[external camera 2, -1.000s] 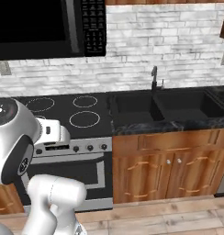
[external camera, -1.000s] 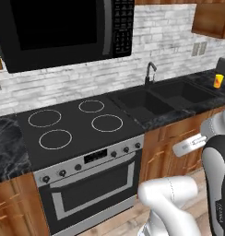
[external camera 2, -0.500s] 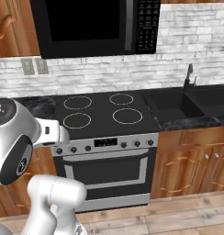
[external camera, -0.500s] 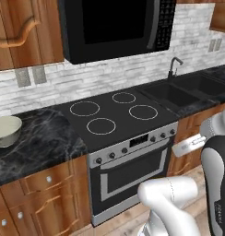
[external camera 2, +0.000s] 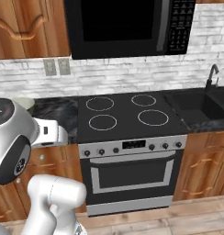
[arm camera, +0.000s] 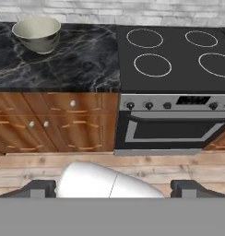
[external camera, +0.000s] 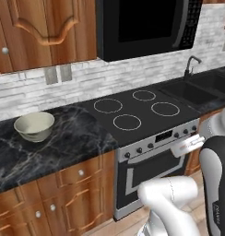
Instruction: Pick the cup and bowl from the counter and place them on the counter next to the sink.
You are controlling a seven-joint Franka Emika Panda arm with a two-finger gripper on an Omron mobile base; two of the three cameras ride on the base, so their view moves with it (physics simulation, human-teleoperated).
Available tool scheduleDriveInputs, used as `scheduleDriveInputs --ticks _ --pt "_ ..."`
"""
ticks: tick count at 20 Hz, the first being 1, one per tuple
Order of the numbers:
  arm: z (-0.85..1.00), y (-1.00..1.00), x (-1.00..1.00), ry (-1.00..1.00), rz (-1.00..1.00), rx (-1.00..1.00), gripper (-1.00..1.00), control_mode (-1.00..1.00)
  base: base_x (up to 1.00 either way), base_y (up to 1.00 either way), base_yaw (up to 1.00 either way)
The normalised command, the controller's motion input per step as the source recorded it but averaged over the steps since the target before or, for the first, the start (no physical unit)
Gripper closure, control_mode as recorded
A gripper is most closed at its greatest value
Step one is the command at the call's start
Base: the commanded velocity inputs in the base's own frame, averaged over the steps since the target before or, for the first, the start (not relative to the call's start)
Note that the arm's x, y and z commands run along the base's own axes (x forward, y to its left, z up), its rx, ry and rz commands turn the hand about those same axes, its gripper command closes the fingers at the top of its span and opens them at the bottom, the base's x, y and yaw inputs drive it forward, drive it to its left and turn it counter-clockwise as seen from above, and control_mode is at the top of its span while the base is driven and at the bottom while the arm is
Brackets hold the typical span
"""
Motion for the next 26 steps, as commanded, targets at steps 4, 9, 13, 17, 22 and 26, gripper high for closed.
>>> scheduleDriveInputs --ticks 4,9,13,17,22,26 --pt "0.00 0.00 0.00 0.00 0.00 0.00 -1.00 1.00 0.46 0.34 0.00" --pt "0.00 0.00 0.00 0.00 0.00 0.00 -1.00 1.00 0.53 0.22 0.00" --pt "0.00 0.00 0.00 0.00 0.00 0.00 -1.00 1.00 0.49 0.25 0.00" --pt "0.00 0.00 0.00 0.00 0.00 0.00 -1.00 1.00 0.10 0.10 0.00" --pt "0.00 0.00 0.00 0.00 0.00 0.00 -1.00 1.00 0.00 0.00 0.00" --pt "0.00 0.00 0.00 0.00 0.00 0.00 -1.00 1.00 0.00 0.00 0.00"
